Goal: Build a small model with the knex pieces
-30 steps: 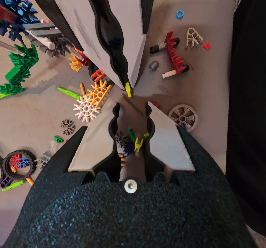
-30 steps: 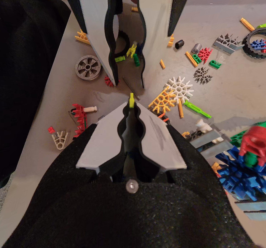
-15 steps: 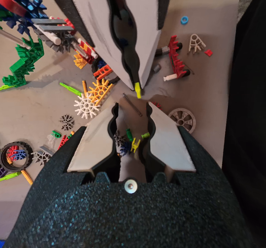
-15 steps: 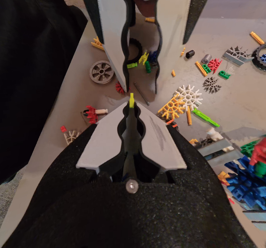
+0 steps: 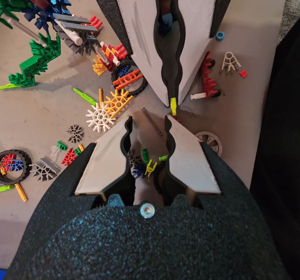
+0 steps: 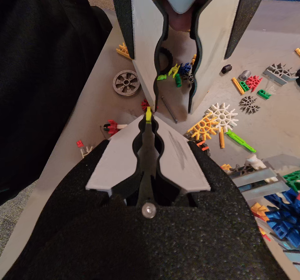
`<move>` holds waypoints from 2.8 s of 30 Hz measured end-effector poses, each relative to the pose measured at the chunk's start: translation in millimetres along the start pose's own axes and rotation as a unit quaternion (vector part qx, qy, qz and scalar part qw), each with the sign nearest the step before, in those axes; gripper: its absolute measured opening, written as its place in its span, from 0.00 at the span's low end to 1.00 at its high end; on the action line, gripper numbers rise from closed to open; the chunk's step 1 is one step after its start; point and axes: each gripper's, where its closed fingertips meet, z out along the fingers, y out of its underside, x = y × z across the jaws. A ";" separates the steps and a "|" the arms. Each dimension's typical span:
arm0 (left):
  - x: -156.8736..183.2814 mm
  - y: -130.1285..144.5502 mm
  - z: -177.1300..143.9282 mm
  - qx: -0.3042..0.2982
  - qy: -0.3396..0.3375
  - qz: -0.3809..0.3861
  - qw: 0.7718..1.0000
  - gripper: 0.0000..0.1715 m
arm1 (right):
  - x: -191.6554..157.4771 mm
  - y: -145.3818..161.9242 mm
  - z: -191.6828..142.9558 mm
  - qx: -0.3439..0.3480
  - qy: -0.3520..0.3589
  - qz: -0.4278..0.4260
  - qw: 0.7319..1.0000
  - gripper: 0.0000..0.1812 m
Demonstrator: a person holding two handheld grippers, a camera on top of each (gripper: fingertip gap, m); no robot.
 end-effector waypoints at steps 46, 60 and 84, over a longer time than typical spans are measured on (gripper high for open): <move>-1.7 7.2 -2.1 -0.027 -0.045 0.001 0.999 0.27 | 23.3 11.4 1.4 -0.025 0.040 0.032 0.998 0.03; 1.2 2.3 1.6 -0.022 -0.058 0.006 0.998 0.23 | 22.7 12.0 1.1 -0.025 0.039 0.032 0.998 0.03; -0.5 7.7 2.2 -0.024 -0.018 -0.060 0.998 0.23 | 22.4 12.3 1.2 -0.023 0.035 0.037 0.998 0.03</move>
